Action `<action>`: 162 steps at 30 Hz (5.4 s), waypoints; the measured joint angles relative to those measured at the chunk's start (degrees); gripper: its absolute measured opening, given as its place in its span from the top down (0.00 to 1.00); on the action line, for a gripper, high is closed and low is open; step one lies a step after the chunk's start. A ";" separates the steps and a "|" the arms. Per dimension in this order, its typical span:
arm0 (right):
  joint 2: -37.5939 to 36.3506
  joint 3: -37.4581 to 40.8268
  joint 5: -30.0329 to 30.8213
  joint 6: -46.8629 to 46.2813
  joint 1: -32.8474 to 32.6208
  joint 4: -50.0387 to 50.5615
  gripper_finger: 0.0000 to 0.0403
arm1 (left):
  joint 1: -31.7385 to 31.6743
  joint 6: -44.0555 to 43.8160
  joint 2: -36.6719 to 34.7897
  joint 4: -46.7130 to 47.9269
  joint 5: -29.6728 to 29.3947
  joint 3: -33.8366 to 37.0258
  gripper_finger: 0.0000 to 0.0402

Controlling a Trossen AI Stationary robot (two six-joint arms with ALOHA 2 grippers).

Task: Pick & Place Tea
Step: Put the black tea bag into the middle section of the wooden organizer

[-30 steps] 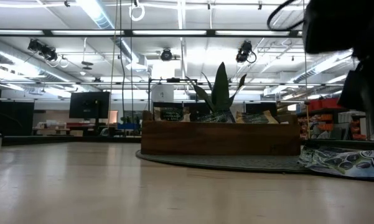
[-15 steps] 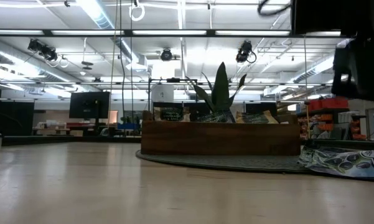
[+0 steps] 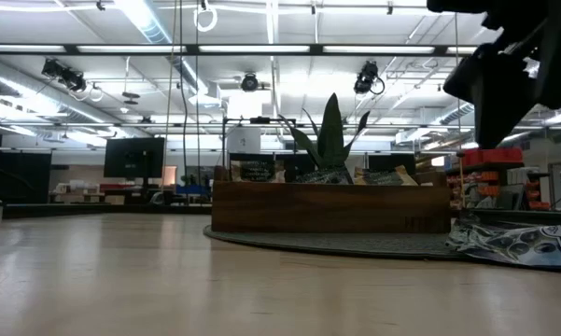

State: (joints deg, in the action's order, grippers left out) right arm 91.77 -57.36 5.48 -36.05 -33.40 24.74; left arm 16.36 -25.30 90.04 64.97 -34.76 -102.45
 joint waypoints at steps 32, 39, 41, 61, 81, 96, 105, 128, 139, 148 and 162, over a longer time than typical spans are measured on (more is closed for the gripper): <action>1.22 1.21 -1.95 -14.60 0.04 -0.19 0.32 | 0.00 -1.03 -0.02 -0.20 -0.02 0.00 0.71; 0.44 1.22 1.96 -14.06 -0.96 5.72 0.34 | 0.00 -0.99 -0.02 0.11 0.00 0.00 0.71; 1.29 1.25 4.29 -13.60 -1.79 5.89 0.34 | 0.00 -0.96 -0.02 0.17 0.00 0.00 0.71; 10.12 1.22 7.67 -12.96 -3.44 3.57 0.31 | 0.02 2.01 -0.02 1.03 1.97 0.00 0.71; 9.38 1.18 6.96 -12.44 -3.39 3.63 0.97 | 0.02 1.97 -0.01 1.05 1.97 0.00 0.71; 5.53 -11.78 19.43 -12.99 -2.89 20.52 1.00 | -0.07 0.44 0.00 -0.30 1.52 0.00 0.71; 5.52 -21.78 40.83 -12.75 1.32 27.11 1.00 | -0.07 -0.76 0.00 -9.82 1.36 0.00 0.71; 4.76 -40.50 58.03 3.76 6.22 16.98 1.00 | 1.60 0.52 0.06 -18.91 -2.31 0.02 0.32; 4.76 -40.50 56.11 11.37 6.16 7.79 1.00 | 1.44 0.52 0.06 -20.35 -2.54 0.02 0.32; 4.76 -40.50 57.05 15.56 6.24 5.23 1.00 | 1.44 0.86 0.06 -20.22 -2.54 0.02 0.40; 4.76 -40.50 56.56 15.56 6.29 5.25 1.00 | 1.51 2.66 0.06 -20.29 -2.10 0.02 0.88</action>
State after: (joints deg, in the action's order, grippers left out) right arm 96.53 -97.86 62.03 -20.49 -27.11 30.00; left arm 17.87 -22.64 90.11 44.68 -36.86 -102.43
